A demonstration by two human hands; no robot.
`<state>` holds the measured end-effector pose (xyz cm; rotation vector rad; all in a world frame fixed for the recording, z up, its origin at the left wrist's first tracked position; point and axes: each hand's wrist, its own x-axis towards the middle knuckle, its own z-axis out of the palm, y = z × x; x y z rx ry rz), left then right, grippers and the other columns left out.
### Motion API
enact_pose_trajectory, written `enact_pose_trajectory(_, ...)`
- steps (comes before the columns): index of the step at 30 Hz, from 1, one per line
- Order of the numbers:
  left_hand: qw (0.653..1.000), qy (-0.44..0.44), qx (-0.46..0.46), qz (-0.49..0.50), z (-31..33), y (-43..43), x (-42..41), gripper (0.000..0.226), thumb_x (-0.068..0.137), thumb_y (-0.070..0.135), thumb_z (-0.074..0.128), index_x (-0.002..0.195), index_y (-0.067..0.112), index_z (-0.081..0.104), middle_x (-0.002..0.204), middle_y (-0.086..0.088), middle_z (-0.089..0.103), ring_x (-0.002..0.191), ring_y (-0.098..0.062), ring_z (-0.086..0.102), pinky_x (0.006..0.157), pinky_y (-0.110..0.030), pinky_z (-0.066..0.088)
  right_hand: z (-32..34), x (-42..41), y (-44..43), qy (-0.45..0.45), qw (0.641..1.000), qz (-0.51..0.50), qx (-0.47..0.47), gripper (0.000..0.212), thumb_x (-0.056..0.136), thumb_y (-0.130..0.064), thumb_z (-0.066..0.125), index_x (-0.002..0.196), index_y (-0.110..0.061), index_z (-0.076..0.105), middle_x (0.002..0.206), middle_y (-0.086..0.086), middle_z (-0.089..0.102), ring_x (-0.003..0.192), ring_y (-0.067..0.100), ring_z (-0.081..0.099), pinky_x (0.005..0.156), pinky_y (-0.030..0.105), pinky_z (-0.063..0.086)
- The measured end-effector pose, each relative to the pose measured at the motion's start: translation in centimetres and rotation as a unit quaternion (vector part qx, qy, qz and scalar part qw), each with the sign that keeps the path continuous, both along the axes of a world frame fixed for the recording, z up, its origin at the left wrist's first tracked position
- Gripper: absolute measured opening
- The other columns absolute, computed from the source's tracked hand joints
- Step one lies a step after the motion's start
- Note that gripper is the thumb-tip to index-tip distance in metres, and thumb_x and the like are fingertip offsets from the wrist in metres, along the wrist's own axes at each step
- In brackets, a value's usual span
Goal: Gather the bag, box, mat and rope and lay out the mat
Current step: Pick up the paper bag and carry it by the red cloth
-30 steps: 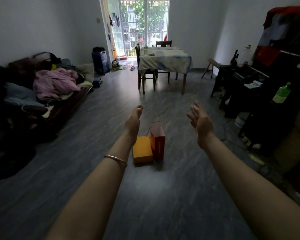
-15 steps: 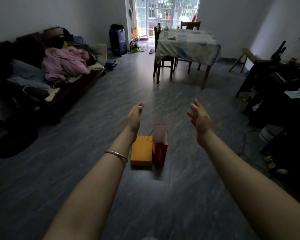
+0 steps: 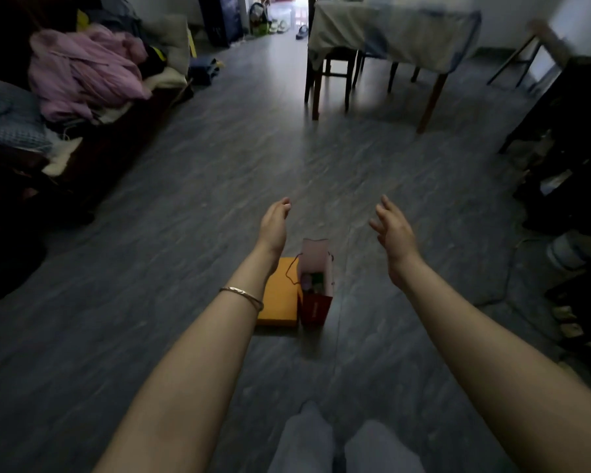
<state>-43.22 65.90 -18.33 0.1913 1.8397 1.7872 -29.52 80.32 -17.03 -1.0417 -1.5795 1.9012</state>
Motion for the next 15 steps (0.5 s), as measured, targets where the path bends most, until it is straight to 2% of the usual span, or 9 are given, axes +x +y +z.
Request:
enact_pose_trajectory(3, 0.999, -0.014, -0.031, 0.000, -2.2, 2.6, -2.4, 0.039, 0.099, 0.018, 0.035, 0.137, 0.012, 0.044, 0.145, -0.004, 0.042, 0.134, -0.016, 0.038, 0.106, -0.034, 0.030, -2.0, -2.6, 2.6, -0.022, 1.000, 0.003, -0.019, 0.046, 0.097, -0.027, 0.047, 0.142, -0.025, 0.039, 0.144, -0.001, 0.044, 0.123, 0.015, 0.050, 0.081, 0.017, 0.038)
enact_pose_trajectory(7, 0.997, -0.029, -0.072, 0.005, -5.0, 5.8, -5.0, 0.039, 0.099, 0.023, 0.036, 0.136, 0.014, 0.045, 0.144, -0.002, 0.043, 0.134, -0.016, 0.038, 0.107, -0.034, 0.031, -4.8, -5.6, 6.0, -0.049, 0.998, 0.015, -0.031, 0.048, 0.096, -0.027, 0.047, 0.143, -0.024, 0.038, 0.147, 0.000, 0.040, 0.128, 0.017, 0.045, 0.096, 0.024, 0.032)
enact_pose_trajectory(12, 0.992, -0.033, -0.117, 0.018, -7.8, 9.3, -7.9, 0.041, 0.098, 0.027, 0.034, 0.137, 0.017, 0.044, 0.145, 0.000, 0.043, 0.134, -0.015, 0.038, 0.108, -0.034, 0.030, -8.1, -9.3, 9.7, -0.079, 0.994, 0.052, -0.053, 0.048, 0.097, -0.025, 0.047, 0.143, -0.023, 0.038, 0.147, 0.000, 0.040, 0.130, 0.018, 0.043, 0.100, 0.026, 0.033)
enact_pose_trajectory(15, 0.989, -0.040, -0.140, 0.028, -9.5, 11.4, -9.1, 0.041, 0.099, 0.022, 0.035, 0.138, 0.013, 0.043, 0.144, -0.003, 0.043, 0.133, -0.017, 0.038, 0.104, -0.029, 0.031, -10.2, -11.1, 11.9, -0.098, 0.991, 0.067, -0.068, 0.049, 0.096, -0.025, 0.049, 0.143, -0.023, 0.038, 0.146, 0.001, 0.042, 0.130, 0.019, 0.043, 0.103, 0.027, 0.033)
